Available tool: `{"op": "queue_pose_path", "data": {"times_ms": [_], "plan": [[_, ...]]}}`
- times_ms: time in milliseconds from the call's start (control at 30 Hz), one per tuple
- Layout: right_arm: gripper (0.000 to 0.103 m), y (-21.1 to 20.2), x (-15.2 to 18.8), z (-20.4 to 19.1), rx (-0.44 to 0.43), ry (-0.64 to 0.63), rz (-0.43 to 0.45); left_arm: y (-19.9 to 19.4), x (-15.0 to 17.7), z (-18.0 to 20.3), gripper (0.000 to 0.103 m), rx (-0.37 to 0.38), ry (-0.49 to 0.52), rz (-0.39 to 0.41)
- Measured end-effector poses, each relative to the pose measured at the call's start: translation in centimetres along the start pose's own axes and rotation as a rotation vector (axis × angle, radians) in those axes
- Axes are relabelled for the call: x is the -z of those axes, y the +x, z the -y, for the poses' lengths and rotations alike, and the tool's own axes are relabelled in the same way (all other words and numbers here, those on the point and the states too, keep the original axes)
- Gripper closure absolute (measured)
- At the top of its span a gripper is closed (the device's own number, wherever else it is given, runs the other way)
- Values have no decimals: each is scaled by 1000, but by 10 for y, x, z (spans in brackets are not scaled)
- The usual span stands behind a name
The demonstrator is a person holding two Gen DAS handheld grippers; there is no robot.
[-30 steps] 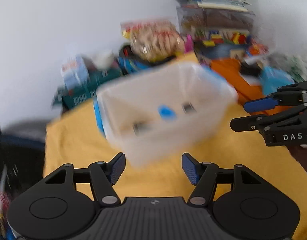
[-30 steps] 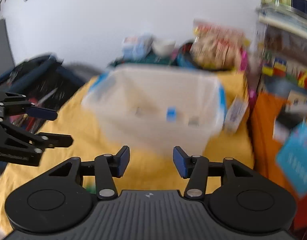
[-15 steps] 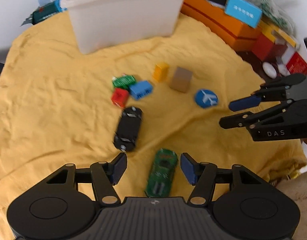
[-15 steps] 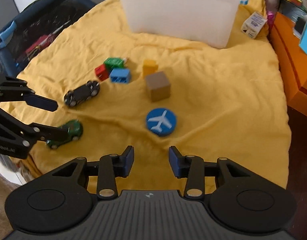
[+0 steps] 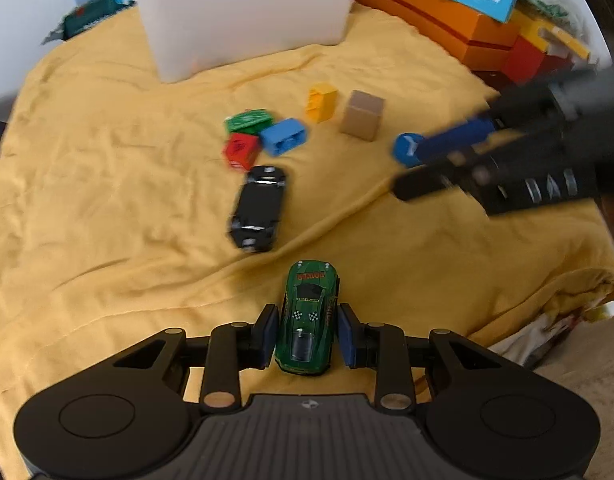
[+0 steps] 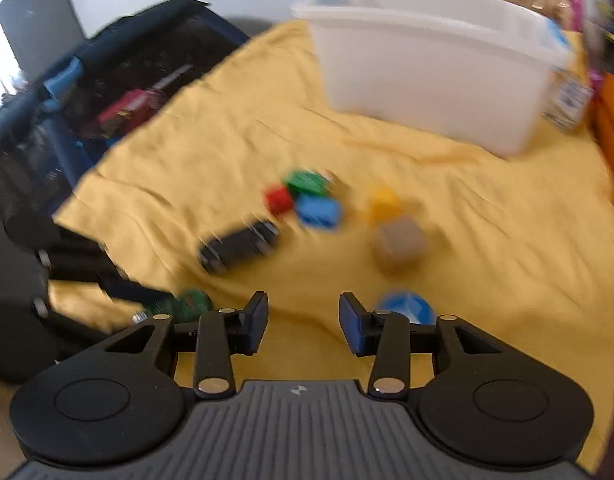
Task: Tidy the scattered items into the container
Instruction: 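Grasp the black-yellow car with the right tool while the left tool grasps the green car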
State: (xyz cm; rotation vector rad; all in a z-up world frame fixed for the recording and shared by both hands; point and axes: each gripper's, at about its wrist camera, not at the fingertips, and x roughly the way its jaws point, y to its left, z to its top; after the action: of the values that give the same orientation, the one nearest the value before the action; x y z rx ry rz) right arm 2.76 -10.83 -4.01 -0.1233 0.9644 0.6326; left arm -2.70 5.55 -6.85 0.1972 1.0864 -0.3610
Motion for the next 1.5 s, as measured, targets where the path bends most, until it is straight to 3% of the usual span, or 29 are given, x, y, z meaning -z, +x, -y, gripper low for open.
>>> {"op": "queue_pose_path", "data": {"times_ms": [100, 200, 300, 367, 400, 500, 700, 833, 967, 1033, 1100, 1167, 1300, 1433, 1500], "plan": [[60, 25, -17, -11, -80, 54, -42, -5, 5, -14, 68, -20, -35, 6], [59, 50, -24, -13, -89, 165, -87, -6, 9, -26, 68, -27, -56, -2], [59, 68, -27, 0, -132, 356, -86, -6, 14, -30, 68, -26, -39, -6], [65, 75, -32, 4, -132, 404, -63, -7, 15, -32, 68, -21, -22, -6], [78, 77, -36, 1, -109, 382, -63, -5, 13, -32, 68, -18, -12, -6], [86, 73, -41, -15, -72, 261, -47, -7, 11, -32, 68, -16, 23, 3], [87, 12, -16, -26, 82, 61, -9, -3, -2, -27, 68, 58, 43, 28], [87, -11, 14, -12, 201, 23, -81, 10, -17, -14, 68, 110, 78, 32], [86, -3, 34, -17, 313, -111, -124, 20, -27, 3, 67, 92, 119, 30], [77, 0, 34, -29, 292, -157, -117, 21, -27, 6, 67, 85, 122, 27], [78, -7, 31, -30, 163, -103, -87, 18, -25, 5, 67, 83, 105, 21], [77, -15, 30, -24, 110, -43, -63, 14, -21, 3, 67, 82, 77, 14], [73, -20, 36, -7, 161, 4, -66, 8, -12, 1, 65, 58, 49, -3], [51, -16, 41, -1, 143, 51, -88, 11, -10, 3, 63, 38, 30, -9], [47, -12, 44, -7, 142, 8, -104, 11, -10, 6, 61, 31, 32, -8]]}}
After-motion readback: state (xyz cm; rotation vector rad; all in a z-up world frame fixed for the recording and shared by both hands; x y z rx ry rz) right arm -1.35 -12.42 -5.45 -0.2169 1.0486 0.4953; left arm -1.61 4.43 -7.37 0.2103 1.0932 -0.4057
